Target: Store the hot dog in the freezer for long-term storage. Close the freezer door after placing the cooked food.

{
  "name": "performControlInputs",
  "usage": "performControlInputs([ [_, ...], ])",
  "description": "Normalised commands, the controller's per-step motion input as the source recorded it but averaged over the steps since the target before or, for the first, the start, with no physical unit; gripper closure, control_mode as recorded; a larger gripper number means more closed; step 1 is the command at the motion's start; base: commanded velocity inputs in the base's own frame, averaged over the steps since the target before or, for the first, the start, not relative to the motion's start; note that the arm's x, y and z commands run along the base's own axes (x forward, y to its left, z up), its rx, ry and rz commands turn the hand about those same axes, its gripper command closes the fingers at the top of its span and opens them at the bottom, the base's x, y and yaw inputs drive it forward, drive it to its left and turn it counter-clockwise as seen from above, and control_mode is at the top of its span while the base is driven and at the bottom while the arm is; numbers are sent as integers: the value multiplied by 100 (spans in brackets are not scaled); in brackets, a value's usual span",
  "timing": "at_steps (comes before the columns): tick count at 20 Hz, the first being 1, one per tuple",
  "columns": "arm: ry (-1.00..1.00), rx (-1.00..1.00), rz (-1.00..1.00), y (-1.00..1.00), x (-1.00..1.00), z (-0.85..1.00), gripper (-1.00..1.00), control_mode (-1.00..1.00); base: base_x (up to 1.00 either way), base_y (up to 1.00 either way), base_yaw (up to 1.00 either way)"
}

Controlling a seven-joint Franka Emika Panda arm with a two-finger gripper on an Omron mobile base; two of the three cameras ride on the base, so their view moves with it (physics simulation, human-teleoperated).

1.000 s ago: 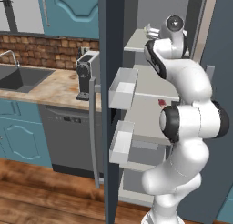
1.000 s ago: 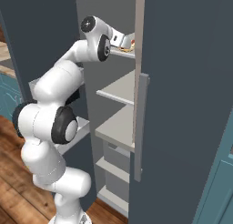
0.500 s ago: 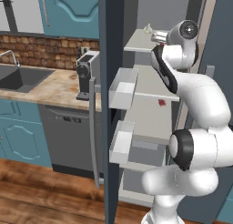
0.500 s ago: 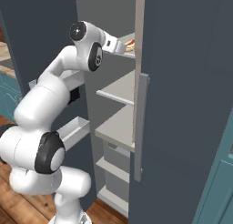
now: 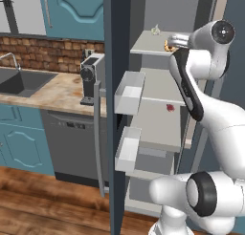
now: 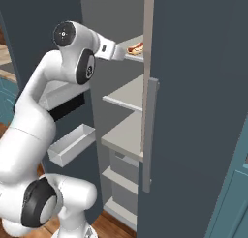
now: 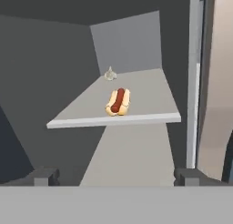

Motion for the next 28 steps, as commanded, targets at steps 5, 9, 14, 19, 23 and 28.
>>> performControlInputs([
  [5,15,-2,0,27,-86,16,-100,-100,0,0,0],
  [9,20,-3,0,31,-78,23,-100,-100,0,0,0],
  [14,31,0,3,17,-57,5,-100,-100,0,0,0],
  [19,29,0,4,1,-56,-12,-100,-100,0,0,0],
  [23,26,0,3,0,-73,-30,-100,-100,0,0,0],
  [28,24,0,3,0,-76,-33,-100,-100,0,0,0],
])
